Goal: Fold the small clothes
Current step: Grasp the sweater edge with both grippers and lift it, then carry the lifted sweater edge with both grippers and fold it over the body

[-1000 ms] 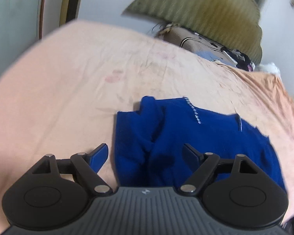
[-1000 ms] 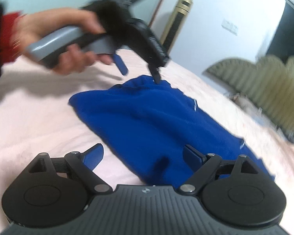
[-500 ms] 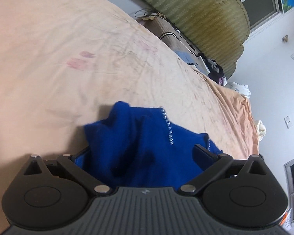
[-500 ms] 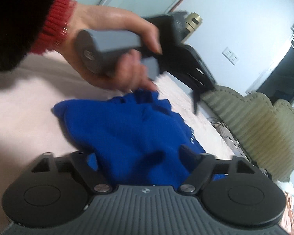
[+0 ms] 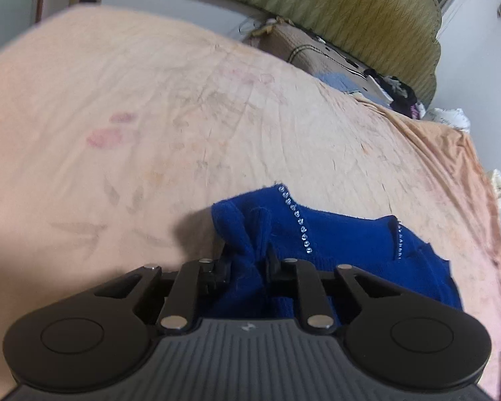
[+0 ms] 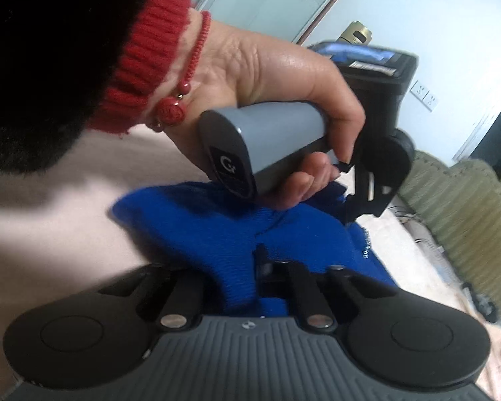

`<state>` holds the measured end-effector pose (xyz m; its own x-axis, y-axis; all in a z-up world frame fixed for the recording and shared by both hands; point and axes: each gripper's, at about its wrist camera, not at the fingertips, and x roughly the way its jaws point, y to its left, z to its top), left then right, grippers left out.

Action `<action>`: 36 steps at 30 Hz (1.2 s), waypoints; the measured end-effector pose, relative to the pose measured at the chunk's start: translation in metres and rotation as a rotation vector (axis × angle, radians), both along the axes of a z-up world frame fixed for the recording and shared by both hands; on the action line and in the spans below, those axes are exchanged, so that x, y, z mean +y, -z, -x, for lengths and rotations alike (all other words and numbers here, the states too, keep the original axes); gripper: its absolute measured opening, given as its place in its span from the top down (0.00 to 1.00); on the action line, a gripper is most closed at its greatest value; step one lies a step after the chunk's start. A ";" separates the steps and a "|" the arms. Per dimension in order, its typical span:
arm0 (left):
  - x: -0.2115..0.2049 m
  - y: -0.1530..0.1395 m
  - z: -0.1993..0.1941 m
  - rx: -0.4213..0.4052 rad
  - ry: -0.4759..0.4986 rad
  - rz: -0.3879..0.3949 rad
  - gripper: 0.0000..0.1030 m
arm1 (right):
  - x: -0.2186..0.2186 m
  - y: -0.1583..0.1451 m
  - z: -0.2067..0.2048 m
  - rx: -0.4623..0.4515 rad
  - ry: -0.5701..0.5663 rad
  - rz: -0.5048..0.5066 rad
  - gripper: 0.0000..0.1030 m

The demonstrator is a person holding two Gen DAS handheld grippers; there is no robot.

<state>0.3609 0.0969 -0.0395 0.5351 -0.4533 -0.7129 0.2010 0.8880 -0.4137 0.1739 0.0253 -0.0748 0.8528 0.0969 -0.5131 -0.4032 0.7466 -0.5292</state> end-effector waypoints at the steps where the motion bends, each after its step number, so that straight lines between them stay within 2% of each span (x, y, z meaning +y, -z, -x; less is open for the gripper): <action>1: -0.003 -0.006 0.004 -0.017 -0.004 -0.020 0.85 | -0.004 -0.003 0.001 -0.002 -0.002 -0.024 0.92; 4: -0.014 -0.024 0.015 -0.067 -0.008 -0.094 0.85 | -0.016 -0.014 0.010 -0.031 -0.003 -0.073 0.93; 9: -0.043 -0.052 0.030 -0.134 0.000 -0.246 0.85 | -0.035 -0.028 0.034 -0.072 -0.007 -0.095 0.94; 13: -0.071 -0.066 0.044 -0.208 0.028 -0.354 0.85 | -0.061 -0.037 0.048 -0.086 0.032 -0.159 0.94; 16: -0.092 -0.074 0.053 -0.258 0.044 -0.407 0.85 | -0.079 -0.045 0.056 -0.098 0.068 -0.177 0.94; 23: -0.132 -0.088 0.067 -0.309 0.084 -0.459 0.85 | -0.120 -0.053 0.067 -0.117 0.143 -0.211 0.94; 36: -0.184 -0.097 0.073 -0.309 0.122 -0.456 0.85 | -0.164 -0.055 0.096 -0.121 0.219 -0.272 0.94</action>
<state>0.2879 -0.0874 0.0575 0.7133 -0.2078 -0.6693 0.3642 0.9259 0.1007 0.0778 -0.1384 -0.0194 0.9214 0.0248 -0.3878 -0.1653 0.9282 -0.3334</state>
